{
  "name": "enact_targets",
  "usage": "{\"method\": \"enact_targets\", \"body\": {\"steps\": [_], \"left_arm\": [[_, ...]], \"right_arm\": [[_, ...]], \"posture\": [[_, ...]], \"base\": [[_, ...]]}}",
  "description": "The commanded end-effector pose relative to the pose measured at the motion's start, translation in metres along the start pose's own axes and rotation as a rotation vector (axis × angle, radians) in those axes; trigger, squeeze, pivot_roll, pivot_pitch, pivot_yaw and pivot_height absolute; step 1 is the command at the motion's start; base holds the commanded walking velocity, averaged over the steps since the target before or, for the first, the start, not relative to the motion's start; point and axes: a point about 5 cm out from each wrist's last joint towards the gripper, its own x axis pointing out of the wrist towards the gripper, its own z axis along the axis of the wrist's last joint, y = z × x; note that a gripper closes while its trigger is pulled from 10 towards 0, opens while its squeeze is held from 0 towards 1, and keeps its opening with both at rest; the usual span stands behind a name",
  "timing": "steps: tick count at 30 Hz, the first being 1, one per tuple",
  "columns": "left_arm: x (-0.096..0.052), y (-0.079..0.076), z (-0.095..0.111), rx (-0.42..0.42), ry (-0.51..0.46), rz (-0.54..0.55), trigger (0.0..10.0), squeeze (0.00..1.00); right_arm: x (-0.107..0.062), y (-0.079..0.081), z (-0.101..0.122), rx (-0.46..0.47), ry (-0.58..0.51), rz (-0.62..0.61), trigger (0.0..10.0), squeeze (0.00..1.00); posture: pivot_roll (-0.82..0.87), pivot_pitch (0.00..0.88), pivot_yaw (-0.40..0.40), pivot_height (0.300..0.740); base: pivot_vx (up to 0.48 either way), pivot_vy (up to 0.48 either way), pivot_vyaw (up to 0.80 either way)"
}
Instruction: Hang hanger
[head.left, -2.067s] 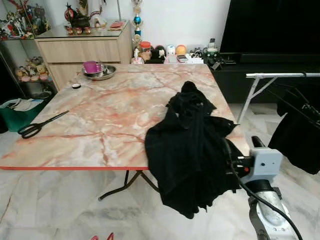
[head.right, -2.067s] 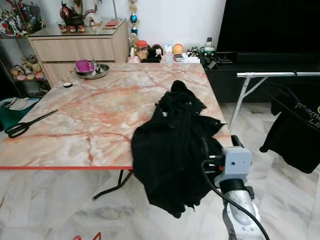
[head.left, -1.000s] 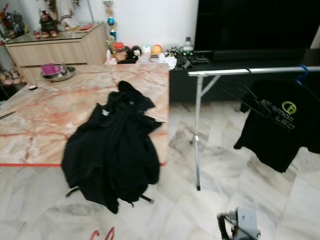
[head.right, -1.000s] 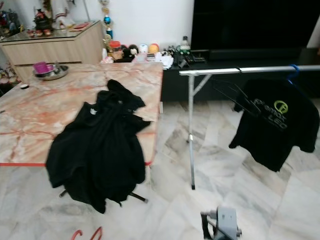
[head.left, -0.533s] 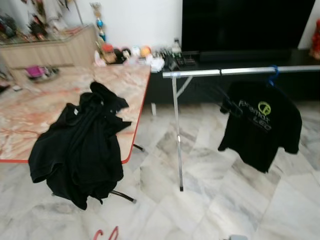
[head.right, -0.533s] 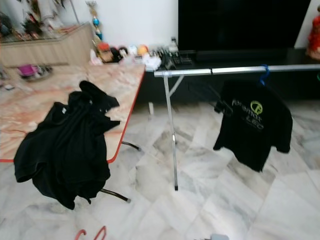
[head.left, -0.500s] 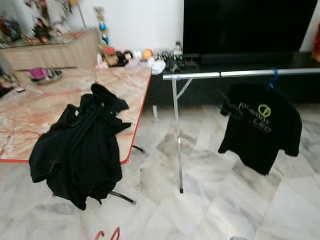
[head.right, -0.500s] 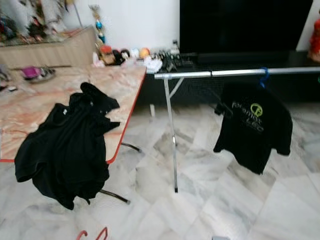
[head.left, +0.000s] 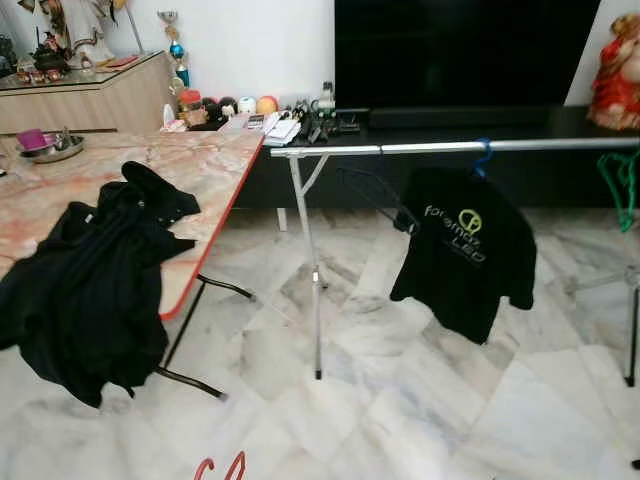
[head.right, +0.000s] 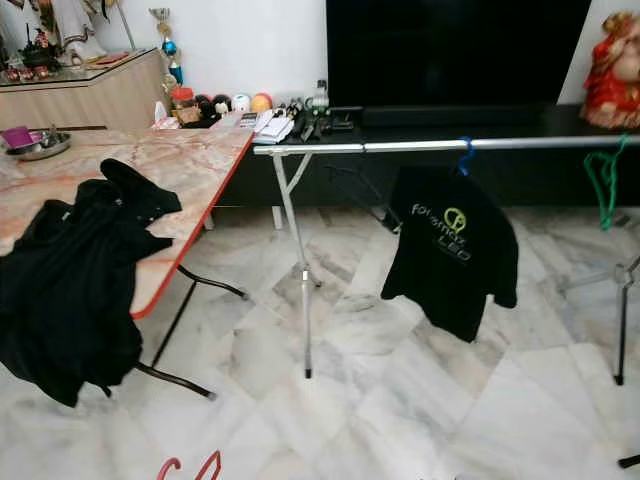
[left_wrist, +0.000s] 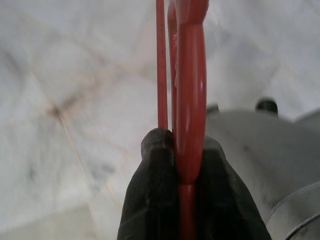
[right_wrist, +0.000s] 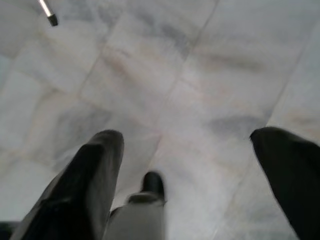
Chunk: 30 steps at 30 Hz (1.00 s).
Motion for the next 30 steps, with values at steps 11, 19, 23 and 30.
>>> {"method": "enact_targets", "body": {"steps": [11, 19, 23, 30], "left_arm": [[0.005, -0.015, 0.002, -0.049, -0.002, 0.012, 10.0, 0.0], [0.005, -0.01, 0.004, -0.07, 0.007, 0.008, 10.0, 0.0], [0.005, -0.009, 0.006, -0.067, 0.001, 0.006, 10.0, 0.0], [0.002, -0.005, 0.001, -0.04, 0.017, -0.001, 10.0, 0.0]], "right_arm": [[0.0, -0.003, 0.001, -0.066, -0.002, 0.019, 10.0, 0.0], [-0.001, -0.002, -0.002, -0.073, -0.001, 0.024, 10.0, 0.0], [-0.001, -0.001, -0.004, -0.072, -0.003, 0.028, 10.0, 0.0], [-0.002, 0.0, -0.007, -0.085, 0.002, 0.028, 10.0, 0.0]], "posture": [[0.01, 0.0, 0.042, 0.74], [0.0, 0.0, 0.048, 0.74], [-0.01, 0.0, 0.056, 0.74], [-0.03, 0.0, 0.074, 0.74]], "base": [[0.0, -0.069, 0.0], [0.0, 0.0, 0.0], [0.326, 0.0, 0.0], [0.379, 0.0, 0.0]]}}
